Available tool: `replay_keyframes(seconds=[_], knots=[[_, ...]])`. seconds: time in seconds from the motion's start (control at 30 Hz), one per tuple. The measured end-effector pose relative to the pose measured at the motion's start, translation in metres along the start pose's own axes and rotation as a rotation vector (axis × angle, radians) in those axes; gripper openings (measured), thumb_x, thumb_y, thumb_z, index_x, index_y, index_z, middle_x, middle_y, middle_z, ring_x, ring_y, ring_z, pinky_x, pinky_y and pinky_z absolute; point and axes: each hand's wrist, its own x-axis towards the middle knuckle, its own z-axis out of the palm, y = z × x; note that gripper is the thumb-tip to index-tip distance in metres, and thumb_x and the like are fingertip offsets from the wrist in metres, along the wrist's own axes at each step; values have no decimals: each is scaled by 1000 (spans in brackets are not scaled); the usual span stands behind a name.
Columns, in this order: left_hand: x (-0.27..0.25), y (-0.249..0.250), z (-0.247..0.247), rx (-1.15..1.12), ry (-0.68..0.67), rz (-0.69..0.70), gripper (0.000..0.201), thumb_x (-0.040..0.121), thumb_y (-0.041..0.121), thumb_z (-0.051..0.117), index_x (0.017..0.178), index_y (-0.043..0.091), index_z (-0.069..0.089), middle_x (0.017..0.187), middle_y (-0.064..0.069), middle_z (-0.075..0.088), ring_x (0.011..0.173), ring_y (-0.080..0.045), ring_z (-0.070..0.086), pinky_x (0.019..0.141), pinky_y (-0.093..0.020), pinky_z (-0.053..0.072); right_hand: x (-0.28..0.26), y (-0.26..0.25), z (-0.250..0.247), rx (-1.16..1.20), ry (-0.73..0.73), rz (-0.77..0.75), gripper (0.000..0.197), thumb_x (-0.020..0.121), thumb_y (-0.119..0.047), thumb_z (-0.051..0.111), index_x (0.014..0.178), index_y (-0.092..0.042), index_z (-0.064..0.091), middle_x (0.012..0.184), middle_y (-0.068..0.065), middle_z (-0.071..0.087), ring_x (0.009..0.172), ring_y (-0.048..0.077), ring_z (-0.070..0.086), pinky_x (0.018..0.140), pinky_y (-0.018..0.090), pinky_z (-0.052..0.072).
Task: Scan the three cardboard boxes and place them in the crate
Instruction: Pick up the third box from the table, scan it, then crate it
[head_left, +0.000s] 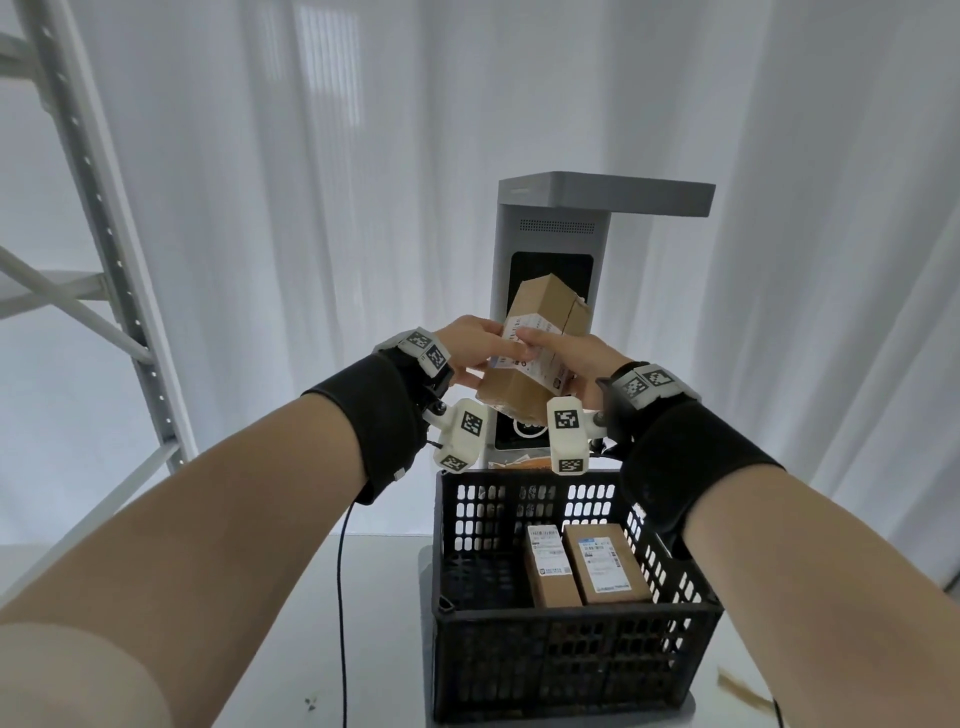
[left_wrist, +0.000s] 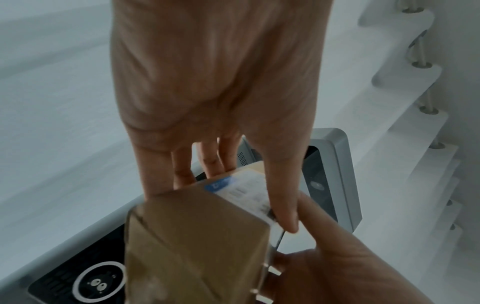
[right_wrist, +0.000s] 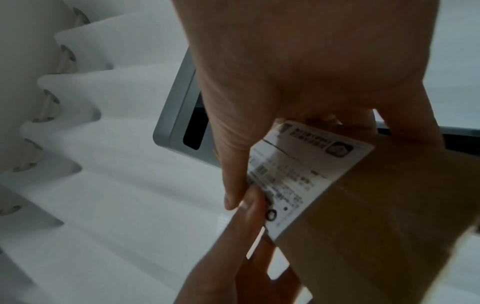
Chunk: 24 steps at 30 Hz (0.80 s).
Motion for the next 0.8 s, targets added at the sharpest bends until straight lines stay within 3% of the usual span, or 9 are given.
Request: replay_keyframes(seconds=[0.13,0.27,0.37,0.47,0.53,0.7,0.8], knots=[[-3,-20,-2,-61,-66,-18,67,80,30,83,136,21,46,123,-13,68,112,-31,67,93,-53,56,-5,4,5,-85,-11,6,74,65,-55,79,124,-19,55,112,10,68,101,29,66,90,45,56],[-5,-39,-1,-118,-168,-55,60,82,35,80,133,20,54,125,-11,67,112,-32,67,94,-54,55,-6,6,18,-133,-44,5,61,71,-54,75,118,-21,52,112,11,66,103,29,65,92,45,56],[-4,-48,-1,-59,-156,-49,56,79,34,81,129,21,59,119,-9,71,108,-28,70,92,-50,57,-5,13,29,-198,-64,25,62,69,-60,72,112,-22,49,110,11,65,103,30,65,93,46,55],[-3,-59,4,51,-98,-49,58,75,36,81,128,23,61,114,-8,73,102,-25,73,87,-46,60,7,31,37,-239,-87,91,91,49,-71,71,120,-16,53,111,12,68,102,30,68,95,47,55],[0,-71,9,78,-77,-59,57,73,36,81,125,22,64,111,-8,74,101,-25,73,86,-47,61,27,52,42,-199,-95,144,103,40,-69,77,127,-18,55,112,13,71,101,32,71,94,49,55],[9,-106,16,40,-111,-93,63,71,33,85,129,23,63,112,-10,74,100,-27,73,89,-46,60,21,79,59,-118,-57,211,88,47,-60,82,120,-18,58,108,12,71,96,31,71,87,46,58],[15,-130,23,-3,-176,-137,75,63,39,88,132,23,61,114,-9,74,103,-27,73,91,-48,58,25,102,64,-111,-64,252,89,42,-58,82,119,-20,62,106,12,74,96,32,72,90,50,58]])
